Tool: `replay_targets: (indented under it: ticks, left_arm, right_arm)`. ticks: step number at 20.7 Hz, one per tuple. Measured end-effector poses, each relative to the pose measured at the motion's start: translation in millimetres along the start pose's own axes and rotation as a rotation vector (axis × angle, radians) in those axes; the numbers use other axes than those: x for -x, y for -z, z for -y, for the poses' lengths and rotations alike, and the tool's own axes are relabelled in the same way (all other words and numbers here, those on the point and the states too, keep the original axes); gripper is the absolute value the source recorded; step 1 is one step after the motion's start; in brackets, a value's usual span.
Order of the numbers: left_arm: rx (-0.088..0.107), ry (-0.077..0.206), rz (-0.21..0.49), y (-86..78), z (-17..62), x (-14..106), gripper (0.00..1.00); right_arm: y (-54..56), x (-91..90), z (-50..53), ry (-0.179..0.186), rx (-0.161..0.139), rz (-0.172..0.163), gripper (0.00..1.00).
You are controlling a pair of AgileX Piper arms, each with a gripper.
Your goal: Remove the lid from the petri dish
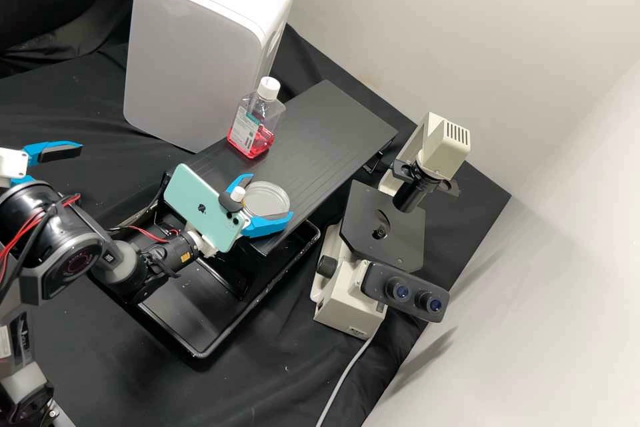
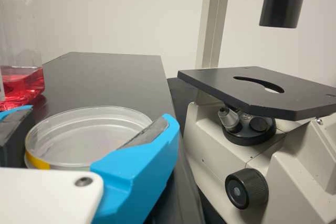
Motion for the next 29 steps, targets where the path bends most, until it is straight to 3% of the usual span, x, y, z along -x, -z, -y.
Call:
replay_targets:
  ticks: [5,12,22,29]
  left_arm:
    - [0.0,0.0,0.0,0.0,0.0,0.0,1.0]
    - [0.0,0.0,0.0,0.0,0.0,0.0,1.0]
    - [0.005,-0.001,-0.006,-0.5,0.5,0.5,1.0]
    - [0.007,-0.001,-0.01,-0.2,0.4,0.5,1.0]
  right_arm:
    - [0.4,0.1,-0.4,-0.002,-0.002,-0.001,0.0]
    - [11.1,5.1,-8.4,-0.025,-0.024,-0.067,0.0]
    - [11.9,7.7,-8.3,-0.022,-0.024,-0.07,0.0]
    - [35.2,10.9,14.3,0.058,-0.013,-0.152,0.0]
